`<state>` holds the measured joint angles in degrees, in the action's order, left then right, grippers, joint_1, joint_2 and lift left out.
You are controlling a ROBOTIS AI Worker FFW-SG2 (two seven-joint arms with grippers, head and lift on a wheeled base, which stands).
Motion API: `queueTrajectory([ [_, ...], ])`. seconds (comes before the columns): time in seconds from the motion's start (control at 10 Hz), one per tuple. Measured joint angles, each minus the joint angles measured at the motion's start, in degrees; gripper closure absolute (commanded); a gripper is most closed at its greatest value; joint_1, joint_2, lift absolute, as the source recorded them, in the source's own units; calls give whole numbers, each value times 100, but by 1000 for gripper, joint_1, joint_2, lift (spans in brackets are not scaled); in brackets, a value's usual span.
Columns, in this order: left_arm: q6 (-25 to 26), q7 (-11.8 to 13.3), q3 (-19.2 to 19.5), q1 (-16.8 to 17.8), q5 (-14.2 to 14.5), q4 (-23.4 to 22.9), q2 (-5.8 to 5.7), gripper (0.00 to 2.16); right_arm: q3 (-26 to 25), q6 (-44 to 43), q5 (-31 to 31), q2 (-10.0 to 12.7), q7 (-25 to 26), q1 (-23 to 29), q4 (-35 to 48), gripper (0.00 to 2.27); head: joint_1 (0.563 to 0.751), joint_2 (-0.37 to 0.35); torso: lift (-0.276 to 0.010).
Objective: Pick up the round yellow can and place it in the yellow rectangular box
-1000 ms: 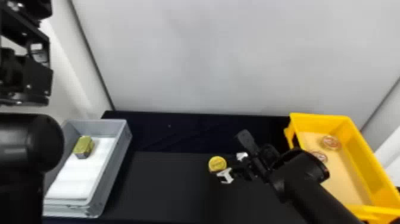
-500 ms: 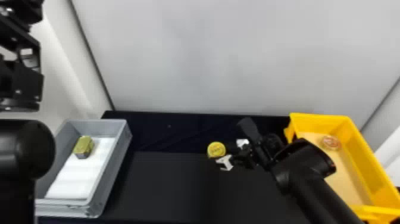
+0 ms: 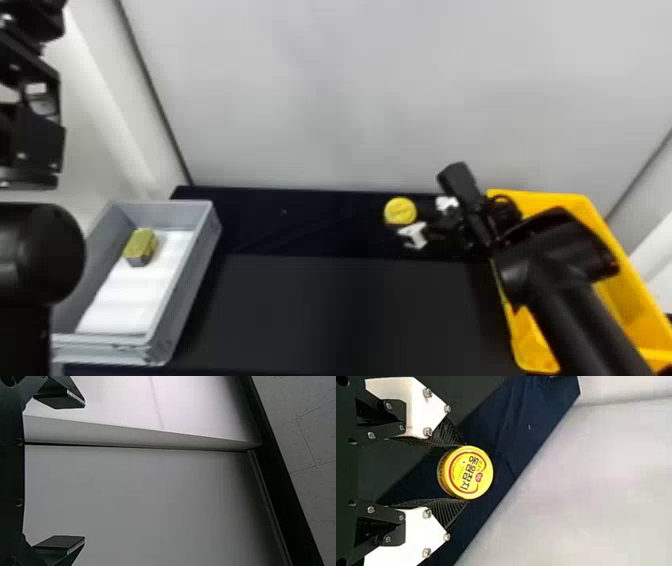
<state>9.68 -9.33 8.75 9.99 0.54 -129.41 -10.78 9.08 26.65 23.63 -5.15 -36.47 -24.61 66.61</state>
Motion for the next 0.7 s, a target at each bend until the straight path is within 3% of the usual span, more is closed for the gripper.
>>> queueTrajectory([
  [0.7, 154, 1, 44, 20, -40, -98, -5, 82, -1247, 475, 663, -627, -50, 170, 1321, 639, 694, 54, -3],
])
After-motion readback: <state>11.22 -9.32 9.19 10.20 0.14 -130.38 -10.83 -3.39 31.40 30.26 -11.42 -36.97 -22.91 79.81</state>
